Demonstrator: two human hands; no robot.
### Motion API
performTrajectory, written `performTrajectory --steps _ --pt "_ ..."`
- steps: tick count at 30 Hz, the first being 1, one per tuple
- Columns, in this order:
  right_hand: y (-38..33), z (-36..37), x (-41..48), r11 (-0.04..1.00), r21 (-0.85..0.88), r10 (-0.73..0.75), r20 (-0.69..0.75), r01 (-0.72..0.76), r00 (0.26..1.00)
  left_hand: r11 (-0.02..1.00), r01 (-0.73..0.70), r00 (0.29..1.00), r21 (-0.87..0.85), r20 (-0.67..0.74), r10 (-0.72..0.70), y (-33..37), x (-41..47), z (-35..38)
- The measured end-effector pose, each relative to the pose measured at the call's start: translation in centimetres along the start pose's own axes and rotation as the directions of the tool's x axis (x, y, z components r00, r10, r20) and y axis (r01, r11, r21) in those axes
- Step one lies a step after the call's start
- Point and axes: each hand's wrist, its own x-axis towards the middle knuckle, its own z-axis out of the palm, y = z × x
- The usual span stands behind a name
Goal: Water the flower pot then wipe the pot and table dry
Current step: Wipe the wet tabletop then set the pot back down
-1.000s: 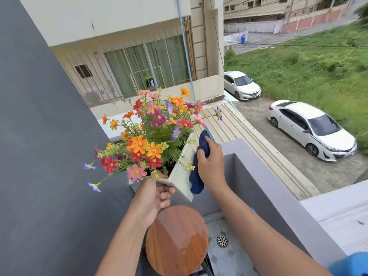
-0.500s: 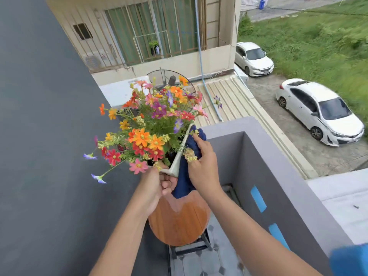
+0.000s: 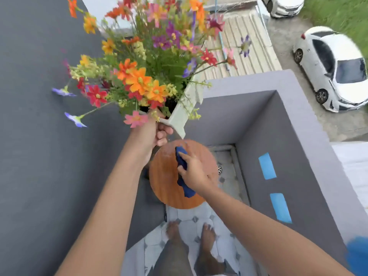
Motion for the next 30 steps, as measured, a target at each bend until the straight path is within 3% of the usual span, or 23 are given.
performTrajectory --steps 3,7,12,15,17,20,23,26,30 --pt "1.4 5.3 0.5 0.987 -0.125 -0.083 0.131 0.099 0.988 1.0 -0.012 1.0 0.019 0.016 0.012 -0.7 1.8 -0.2" --pt "4.6 11.8 -0.3 0.9 -0.277 -0.24 0.334 0.338 0.911 1.0 -0.005 1.0 -0.02 0.004 0.006 -1.8 3.1 -0.5" --pt "7.5 13.5 -0.1 0.753 -0.477 -0.32 0.336 0.453 0.886 0.998 0.029 1.0 -0.047 0.003 -0.028 -3.0 3.9 -0.8" --pt "8.8 11.1 1.2 0.763 -0.526 -0.311 0.211 0.376 0.927 0.998 0.031 0.999 -0.045 0.016 -0.031 -3.5 3.9 -1.5" --pt "10.3 8.3 3.0 0.792 -0.559 -0.237 0.089 0.245 0.967 0.998 0.033 0.999 -0.05 0.006 -0.033 -3.3 4.1 -2.2" --pt "12.4 4.0 5.9 0.846 -0.529 -0.034 -0.174 -0.064 0.984 0.999 0.02 0.999 -0.027 -0.034 -0.021 -3.0 4.6 -2.9" --pt "13.2 1.8 8.4 0.873 -0.428 0.128 -0.262 -0.235 0.956 1.0 0.015 0.998 -0.002 -0.054 -0.015 -2.8 4.9 -3.2" --pt "12.1 1.8 9.9 0.887 -0.371 0.17 -0.293 -0.275 0.941 0.999 0.002 0.996 0.034 -0.093 0.001 -2.8 5.1 -3.5" --pt "9.2 5.7 10.3 0.899 -0.393 0.094 -0.264 -0.196 0.96 1.0 -0.004 0.997 0.016 -0.074 0.005 -3.0 5.4 -3.6"
